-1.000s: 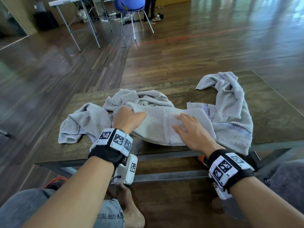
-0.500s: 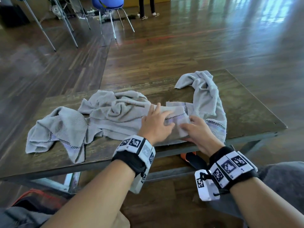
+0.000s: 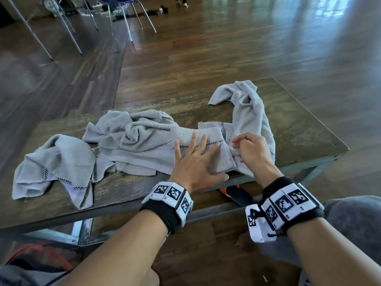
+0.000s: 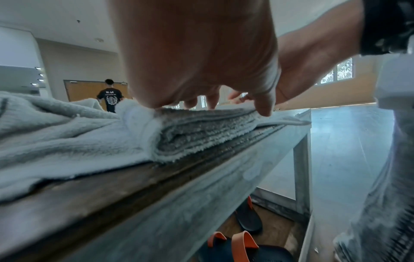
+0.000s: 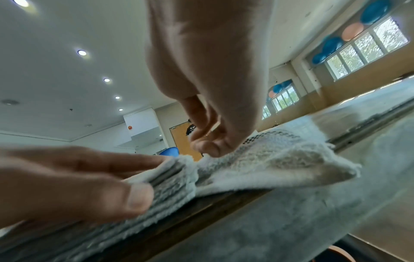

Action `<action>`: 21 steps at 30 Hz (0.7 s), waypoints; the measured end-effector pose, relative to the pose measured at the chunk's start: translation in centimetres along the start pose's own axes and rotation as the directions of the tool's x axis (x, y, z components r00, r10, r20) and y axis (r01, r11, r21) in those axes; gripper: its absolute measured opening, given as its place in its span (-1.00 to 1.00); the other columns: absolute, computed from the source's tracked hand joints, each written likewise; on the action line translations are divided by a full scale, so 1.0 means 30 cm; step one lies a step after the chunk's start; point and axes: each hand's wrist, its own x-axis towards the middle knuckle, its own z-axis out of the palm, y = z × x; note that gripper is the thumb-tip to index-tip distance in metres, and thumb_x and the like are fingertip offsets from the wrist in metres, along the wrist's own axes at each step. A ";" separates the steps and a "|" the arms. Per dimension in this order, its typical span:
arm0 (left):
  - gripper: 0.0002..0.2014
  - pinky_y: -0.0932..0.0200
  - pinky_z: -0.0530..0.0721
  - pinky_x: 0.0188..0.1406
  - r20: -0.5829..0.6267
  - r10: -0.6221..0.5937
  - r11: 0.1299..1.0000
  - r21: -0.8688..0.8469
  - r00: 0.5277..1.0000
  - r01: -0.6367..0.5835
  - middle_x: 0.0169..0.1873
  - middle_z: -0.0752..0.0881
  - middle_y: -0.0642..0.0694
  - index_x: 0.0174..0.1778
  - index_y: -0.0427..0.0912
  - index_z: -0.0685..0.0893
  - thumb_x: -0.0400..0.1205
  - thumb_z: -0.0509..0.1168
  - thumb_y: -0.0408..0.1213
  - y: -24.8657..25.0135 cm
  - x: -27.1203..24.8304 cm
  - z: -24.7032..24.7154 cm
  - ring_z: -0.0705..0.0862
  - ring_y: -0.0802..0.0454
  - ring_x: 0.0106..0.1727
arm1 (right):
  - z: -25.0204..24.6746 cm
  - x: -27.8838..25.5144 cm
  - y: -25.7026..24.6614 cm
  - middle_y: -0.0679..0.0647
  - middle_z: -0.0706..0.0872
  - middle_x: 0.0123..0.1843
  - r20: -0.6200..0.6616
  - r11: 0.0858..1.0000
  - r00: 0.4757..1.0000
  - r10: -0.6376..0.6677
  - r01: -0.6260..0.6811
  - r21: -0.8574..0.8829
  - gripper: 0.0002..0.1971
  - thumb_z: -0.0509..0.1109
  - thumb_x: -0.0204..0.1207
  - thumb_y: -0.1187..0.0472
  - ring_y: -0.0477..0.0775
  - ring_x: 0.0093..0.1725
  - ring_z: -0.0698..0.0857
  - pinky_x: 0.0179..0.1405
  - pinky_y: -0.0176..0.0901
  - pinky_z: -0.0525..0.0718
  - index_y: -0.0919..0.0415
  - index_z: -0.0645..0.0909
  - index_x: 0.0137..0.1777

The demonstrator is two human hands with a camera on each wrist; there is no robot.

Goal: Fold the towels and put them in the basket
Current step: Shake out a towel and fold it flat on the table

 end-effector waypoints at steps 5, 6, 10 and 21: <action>-0.36 -0.40 -0.47 0.55 -0.011 0.037 0.997 -0.075 0.999 -0.038 0.77 0.00 -0.09 0.71 0.33 0.02 0.70 -0.02 0.31 0.027 -0.008 -0.001 -0.29 -0.13 0.76 | 0.015 -0.008 0.009 0.17 0.80 -0.26 0.151 0.999 0.988 0.031 -0.029 -0.019 -0.72 0.15 0.68 0.35 0.01 -0.39 0.68 -0.38 -0.12 0.68 0.27 0.71 -0.07; -0.44 -0.40 -0.46 0.57 -0.019 0.050 0.994 -0.100 0.999 -0.052 0.77 0.04 -0.10 0.70 0.37 0.06 0.74 -0.08 0.27 0.031 -0.011 -0.005 -0.23 -0.14 0.77 | 0.013 -0.009 0.011 0.16 0.81 -0.27 0.154 0.999 0.988 0.024 -0.020 -0.029 -0.72 0.16 0.69 0.32 0.02 -0.38 0.71 -0.37 -0.13 0.70 0.26 0.72 -0.07; -0.59 -0.28 -0.32 0.65 -0.111 0.088 0.953 -0.280 0.990 -0.116 0.70 0.25 -0.21 0.58 0.42 0.37 0.80 -0.06 0.13 0.037 -0.015 -0.020 -0.01 -0.22 0.77 | 0.005 -0.006 0.019 0.16 0.82 -0.24 0.155 0.999 0.987 0.031 -0.029 -0.015 -0.76 0.24 0.65 0.22 0.11 -0.25 0.81 -0.24 -0.03 0.80 0.23 0.74 -0.11; -0.70 -0.24 -0.02 0.71 -0.144 0.187 0.908 -0.353 0.972 -0.227 0.63 0.43 -0.16 0.33 0.08 0.73 0.77 0.18 -0.09 0.094 0.024 -0.019 0.15 -0.33 0.72 | 0.008 -0.011 0.009 0.08 0.83 -0.38 0.104 0.996 0.992 0.069 -0.062 -0.068 -0.82 0.56 0.47 0.12 0.05 -0.30 0.85 -0.26 0.01 0.86 0.16 0.76 -0.32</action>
